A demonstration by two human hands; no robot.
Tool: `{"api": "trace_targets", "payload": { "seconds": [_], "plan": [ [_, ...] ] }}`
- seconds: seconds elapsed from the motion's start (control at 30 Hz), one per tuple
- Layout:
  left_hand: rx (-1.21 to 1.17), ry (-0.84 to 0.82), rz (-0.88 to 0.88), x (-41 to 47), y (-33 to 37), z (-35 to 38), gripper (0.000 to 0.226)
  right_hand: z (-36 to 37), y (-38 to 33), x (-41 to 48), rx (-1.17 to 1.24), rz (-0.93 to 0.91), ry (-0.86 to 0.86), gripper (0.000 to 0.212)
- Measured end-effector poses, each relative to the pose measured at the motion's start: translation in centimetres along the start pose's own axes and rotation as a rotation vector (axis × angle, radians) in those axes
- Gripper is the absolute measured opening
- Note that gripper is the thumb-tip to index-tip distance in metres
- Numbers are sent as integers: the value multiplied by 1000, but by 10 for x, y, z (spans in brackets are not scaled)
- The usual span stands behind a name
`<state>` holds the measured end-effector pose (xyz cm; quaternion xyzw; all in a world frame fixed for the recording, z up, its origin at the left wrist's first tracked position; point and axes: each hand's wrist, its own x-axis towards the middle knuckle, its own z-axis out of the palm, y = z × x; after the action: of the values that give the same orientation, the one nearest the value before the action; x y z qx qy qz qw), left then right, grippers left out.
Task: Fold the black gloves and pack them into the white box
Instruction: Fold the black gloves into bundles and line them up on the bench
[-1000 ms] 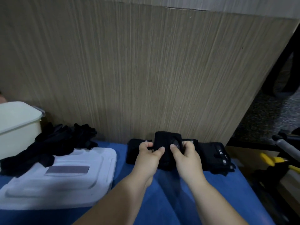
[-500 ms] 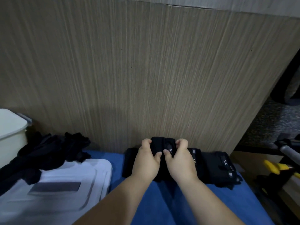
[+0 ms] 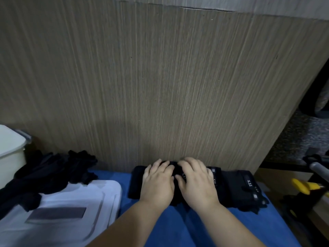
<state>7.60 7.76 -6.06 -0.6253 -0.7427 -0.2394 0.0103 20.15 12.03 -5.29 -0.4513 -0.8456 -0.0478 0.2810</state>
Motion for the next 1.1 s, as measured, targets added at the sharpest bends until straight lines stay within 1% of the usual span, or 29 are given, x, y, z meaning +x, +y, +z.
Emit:
{"api": "trace_targets", "payload": {
  "seconds": [0.03,0.13,0.17,0.23,0.53,0.7,0.77,0.9,1.0,1.03,1.1],
  "plan": [
    [8,-26,1,0,-2,0,43,1,3,-1,-5,-17,-42,38],
    [22,-140,-8,-2,-7,5,46,1,7,-6,13,-11,-273,81],
    [18,-176,-11,-3,-8,7,47,1,8,-7,8,4,-332,91],
    [-6,-215,-18,-6,-11,12,49,2,9,-9,-12,20,-375,97],
    [-4,-235,-41,-11,-13,19,51,13,11,-14,-66,34,-372,96],
    [6,-286,-39,-4,-13,16,52,15,11,-11,-82,41,-376,101],
    [-9,-303,-27,-2,-13,13,51,14,11,-10,-76,46,-378,97],
    [-96,-280,6,-3,-18,5,48,8,10,-9,-67,43,-341,92],
    [-94,-253,16,-8,-26,-7,46,-2,3,-10,-76,26,-272,97],
    [-93,-240,15,-10,-30,-11,46,-5,-1,-11,-79,16,-233,93],
    [-103,-196,-4,-17,-39,-23,45,-9,-12,-11,-65,-9,-135,72]
  ]
}}
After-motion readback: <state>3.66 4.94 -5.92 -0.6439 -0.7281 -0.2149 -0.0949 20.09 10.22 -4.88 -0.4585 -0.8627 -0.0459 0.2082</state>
